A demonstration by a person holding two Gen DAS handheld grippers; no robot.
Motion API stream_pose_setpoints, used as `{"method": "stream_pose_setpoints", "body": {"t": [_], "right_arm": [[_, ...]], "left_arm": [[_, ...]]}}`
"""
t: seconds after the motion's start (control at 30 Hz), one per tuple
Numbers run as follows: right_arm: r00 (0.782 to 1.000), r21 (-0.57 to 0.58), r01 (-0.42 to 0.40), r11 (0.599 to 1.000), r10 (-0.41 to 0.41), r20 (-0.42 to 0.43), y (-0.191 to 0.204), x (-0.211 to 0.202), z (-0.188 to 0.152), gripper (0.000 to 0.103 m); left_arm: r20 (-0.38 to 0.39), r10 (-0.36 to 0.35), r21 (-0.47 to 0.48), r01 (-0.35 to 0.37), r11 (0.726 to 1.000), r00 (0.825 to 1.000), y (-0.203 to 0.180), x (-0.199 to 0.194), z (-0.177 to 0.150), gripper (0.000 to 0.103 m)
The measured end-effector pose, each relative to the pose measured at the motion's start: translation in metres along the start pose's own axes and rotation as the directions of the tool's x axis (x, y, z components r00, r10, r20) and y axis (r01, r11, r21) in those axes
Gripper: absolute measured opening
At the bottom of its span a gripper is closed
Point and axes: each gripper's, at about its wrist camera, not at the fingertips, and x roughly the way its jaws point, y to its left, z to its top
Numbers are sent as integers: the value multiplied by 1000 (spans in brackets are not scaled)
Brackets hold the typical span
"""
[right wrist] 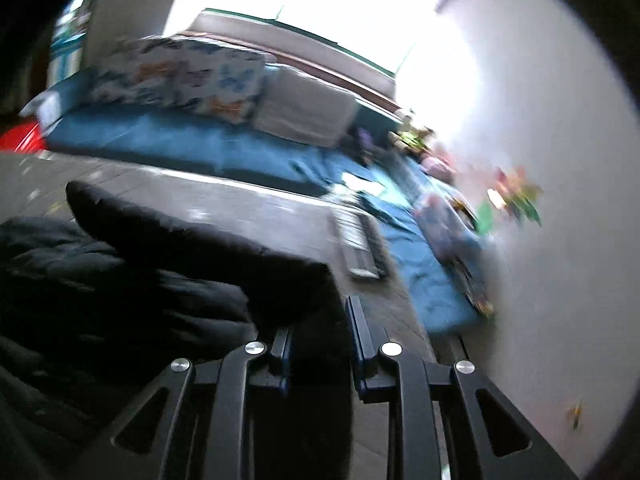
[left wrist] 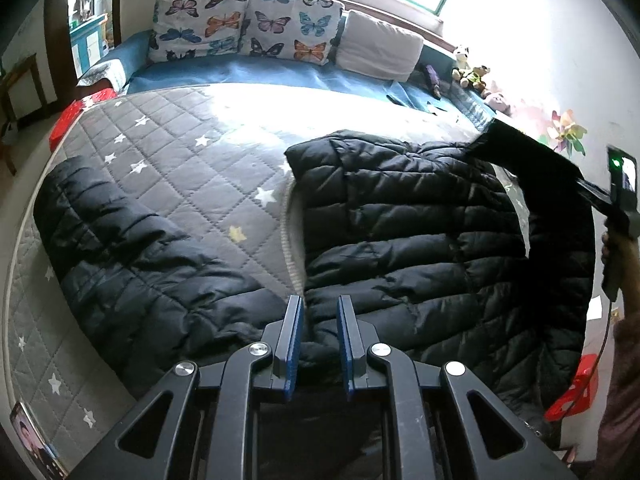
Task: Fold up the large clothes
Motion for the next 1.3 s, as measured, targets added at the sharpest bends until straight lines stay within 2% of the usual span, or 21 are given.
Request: {"method": "stream_pose_setpoints", "body": {"t": [0.07,0.13,0.2,0.3,0.43,0.5,0.57,0.6,0.63,0.67,0.73,0.8,0.9,1.0,1.03,1.07,1.1,1.17,1.2,1.23,1.3], "right_arm": [[999,94,25,995,-21,-39,-41,8,-16,25],[996,169,64,983,-53,-70,-65,22,-25,25],[990,266,60,962,-24,-139,-90,39,-42,25],[976,334,51,941,24,-217,-98,62,-53,25],[971,352,-63,934,140,-196,-92,58,-61,25],[958,345,-146,927,219,-183,-85,53,-58,27],[927,339,-260,904,332,-174,-66,48,-51,37],[913,341,-298,891,371,-170,-62,51,-47,49],[888,339,-361,869,431,-159,-53,50,-42,56],[860,333,-417,846,485,-157,-43,50,-38,58],[803,326,-500,802,570,-171,-24,52,-36,60],[758,326,-552,768,624,-188,-7,55,-36,60],[713,318,-594,739,667,-218,14,68,-33,60],[685,335,-606,721,688,-240,25,86,-33,60],[665,358,-616,702,707,-241,29,95,-33,60],[659,371,-615,696,712,-242,31,103,-33,60],[657,377,-614,693,714,-242,33,109,-33,60],[656,374,-613,696,712,-250,39,118,-34,60],[657,373,-611,698,710,-252,39,121,-33,60],[654,373,-613,696,712,-255,41,125,-33,60],[646,384,-615,689,719,-255,41,131,-35,60]], "left_arm": [[-3,2,8,-2,1000,1000,-6,1,1,19],[-8,3,17,-3,1000,1000,-11,1,1,19],[-18,7,22,-6,1000,1000,-15,3,1,19],[-36,5,26,-4,1000,999,-20,8,6,19],[-42,-2,28,3,1000,999,-27,17,21,19],[-52,-14,24,16,1000,999,-30,26,32,19],[-69,-12,10,13,1000,998,-29,38,45,19],[-84,-22,2,22,1000,996,-28,46,53,19],[-90,-34,-9,33,999,995,-25,52,59,19],[-95,-49,-28,47,999,994,-22,59,66,19],[-117,-64,-71,56,996,991,-10,78,81,19],[-145,-74,-154,52,987,987,9,96,96,19],[-133,-161,-271,120,955,978,40,113,113,19],[-79,-242,-345,201,917,967,62,121,127,19],[-65,-267,-366,226,903,962,68,125,133,19],[-52,-279,-382,239,893,959,74,128,137,19],[-34,-277,-391,242,888,960,79,131,142,21],[-3,-260,-400,238,885,966,87,135,149,47],[29,-261,-413,249,876,965,93,137,151,72],[51,-267,-418,264,869,962,96,138,151,81],[46,-281,-413,275,868,959,102,144,154,81]]}}
